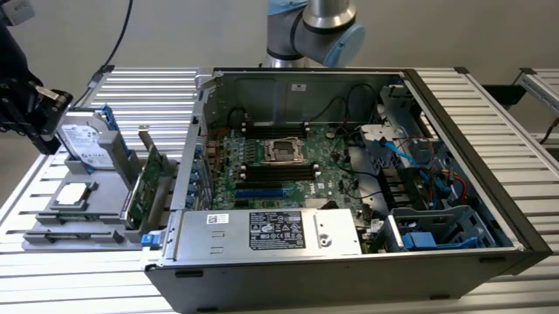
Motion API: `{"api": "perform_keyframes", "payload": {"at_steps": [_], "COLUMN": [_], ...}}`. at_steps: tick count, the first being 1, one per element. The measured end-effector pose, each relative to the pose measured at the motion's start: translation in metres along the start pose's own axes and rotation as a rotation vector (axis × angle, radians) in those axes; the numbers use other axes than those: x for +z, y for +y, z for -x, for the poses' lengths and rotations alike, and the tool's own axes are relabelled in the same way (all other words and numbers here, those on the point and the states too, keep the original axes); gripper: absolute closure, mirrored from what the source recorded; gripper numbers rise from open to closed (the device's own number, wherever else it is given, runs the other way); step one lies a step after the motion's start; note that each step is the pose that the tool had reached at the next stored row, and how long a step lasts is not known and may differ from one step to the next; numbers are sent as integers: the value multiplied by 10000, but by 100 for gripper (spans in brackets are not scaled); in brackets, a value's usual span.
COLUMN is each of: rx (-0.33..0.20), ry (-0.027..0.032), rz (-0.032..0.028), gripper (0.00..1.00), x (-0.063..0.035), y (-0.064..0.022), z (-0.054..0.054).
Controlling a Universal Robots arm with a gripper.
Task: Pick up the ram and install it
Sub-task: 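Pick up the ram and move it above insertion slot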
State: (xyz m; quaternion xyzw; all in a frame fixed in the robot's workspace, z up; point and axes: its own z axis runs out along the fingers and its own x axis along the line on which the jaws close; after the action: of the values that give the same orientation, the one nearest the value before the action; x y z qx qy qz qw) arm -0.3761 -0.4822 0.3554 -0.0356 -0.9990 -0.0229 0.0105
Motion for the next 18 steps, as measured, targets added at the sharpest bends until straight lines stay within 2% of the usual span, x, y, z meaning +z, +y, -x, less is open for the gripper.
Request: {"api": "perform_keyframes", "payload": {"at_steps": [5,18], "rx": [-82,-2417], "ry": [7,110], "rz": [-4,-49], "gripper": [89,89], "x": [-1,1], "y": [0,-1], "z": [-3,-5]}}
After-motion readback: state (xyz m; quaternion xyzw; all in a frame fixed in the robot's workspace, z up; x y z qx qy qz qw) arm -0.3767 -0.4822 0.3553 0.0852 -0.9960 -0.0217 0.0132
